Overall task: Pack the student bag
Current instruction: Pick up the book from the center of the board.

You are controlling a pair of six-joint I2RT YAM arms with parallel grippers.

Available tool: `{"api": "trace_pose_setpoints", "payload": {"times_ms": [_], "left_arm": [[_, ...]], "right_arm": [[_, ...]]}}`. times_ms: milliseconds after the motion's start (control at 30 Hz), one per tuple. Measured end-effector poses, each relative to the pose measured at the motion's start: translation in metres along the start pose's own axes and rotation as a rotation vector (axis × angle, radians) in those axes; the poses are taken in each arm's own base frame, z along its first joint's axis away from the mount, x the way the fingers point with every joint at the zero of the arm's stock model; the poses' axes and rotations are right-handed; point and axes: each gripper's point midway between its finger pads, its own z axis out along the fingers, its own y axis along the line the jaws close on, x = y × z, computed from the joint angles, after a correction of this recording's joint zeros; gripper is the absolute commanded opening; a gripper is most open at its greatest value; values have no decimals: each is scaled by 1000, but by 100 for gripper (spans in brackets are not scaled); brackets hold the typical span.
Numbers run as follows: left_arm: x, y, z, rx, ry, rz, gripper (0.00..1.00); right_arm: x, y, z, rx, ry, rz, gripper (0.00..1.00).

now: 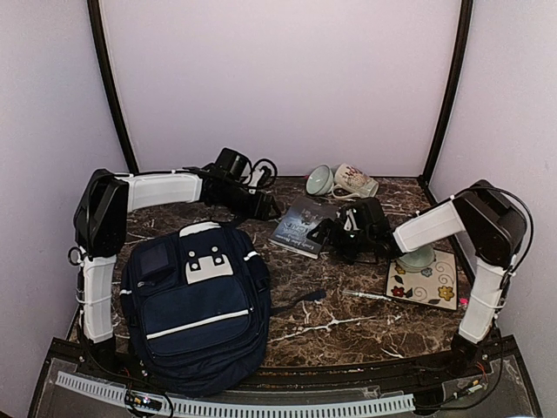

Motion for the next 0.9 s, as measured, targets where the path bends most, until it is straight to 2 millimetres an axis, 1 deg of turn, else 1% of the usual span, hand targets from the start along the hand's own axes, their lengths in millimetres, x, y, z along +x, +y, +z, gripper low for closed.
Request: {"api": "trace_pose_setpoints", "payload": {"times_ms": [100,167,233,367,433,500,567,600,667,700,733,800,900], "left_arm": [[0,16,-1,-27,3,-2,73],[-3,26,2,-41,5,-2,73],[-7,32,10,-47,8,8,72],[-8,40,34,-43,38,18,70],[-2,45,46,-37,60,13,69],[11,49,56,-31,95,-1,68],[21,51,64,-17,122,-10,68],[20,50,64,-14,122,-17,68],[22,48,63,0,129,-24,67],[22,47,63,7,131,-29,67],[23,46,63,15,132,-33,67],[24,43,64,33,136,-42,66],[24,39,66,58,139,-51,66]], "right_arm": [[6,-5,-9,-1,-8,11,100],[8,-8,-14,-2,-12,20,100],[10,-9,-18,-4,-15,29,100],[12,-10,-21,-12,-20,44,100],[12,-10,-21,-19,-24,52,100],[12,-10,-21,-25,-29,63,100],[11,-9,-21,-30,-31,74,100],[11,-9,-21,-33,-32,83,100],[10,-8,-19,-44,-34,96,100],[8,-4,-19,-60,-39,99,100],[8,-4,-14,-61,-35,104,100],[3,1,-5,-75,-31,106,100],[-8,12,12,-108,-27,101,99]]}}
